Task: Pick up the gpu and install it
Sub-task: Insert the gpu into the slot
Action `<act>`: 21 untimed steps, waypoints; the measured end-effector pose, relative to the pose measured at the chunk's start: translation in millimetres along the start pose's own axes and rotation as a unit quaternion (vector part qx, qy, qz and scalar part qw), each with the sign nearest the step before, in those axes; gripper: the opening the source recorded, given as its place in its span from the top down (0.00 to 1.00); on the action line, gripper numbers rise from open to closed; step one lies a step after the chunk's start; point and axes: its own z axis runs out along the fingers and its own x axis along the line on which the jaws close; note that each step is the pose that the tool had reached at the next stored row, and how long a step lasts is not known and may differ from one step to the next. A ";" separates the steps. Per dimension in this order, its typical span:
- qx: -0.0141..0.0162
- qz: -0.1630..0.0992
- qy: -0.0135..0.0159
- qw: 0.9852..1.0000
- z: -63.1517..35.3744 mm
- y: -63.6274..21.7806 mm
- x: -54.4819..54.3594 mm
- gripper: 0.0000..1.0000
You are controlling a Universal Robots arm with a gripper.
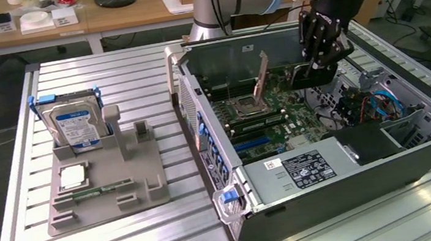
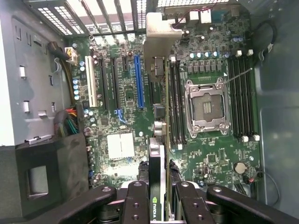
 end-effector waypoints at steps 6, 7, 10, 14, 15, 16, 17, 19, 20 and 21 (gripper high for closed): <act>0.000 -0.003 0.000 1.000 5.2 1.0 0.3 0.74; 0.000 -0.003 0.000 1.000 5.2 1.0 0.4 0.74; 0.000 -0.003 0.000 1.000 5.3 1.0 0.4 0.74; 0.000 -0.003 0.000 1.000 5.3 1.0 0.4 0.74; 0.000 -0.003 0.000 1.000 5.4 1.0 0.4 0.74; 0.000 -0.003 0.000 1.000 6.1 1.0 0.4 0.74; 0.000 -0.003 0.000 1.000 6.9 0.9 0.4 0.74; 0.000 -0.003 0.000 1.000 8.9 0.9 0.5 0.74; 0.000 -0.003 0.000 1.000 9.9 0.9 0.5 0.74; 0.000 -0.003 0.000 1.000 10.7 0.9 0.5 0.74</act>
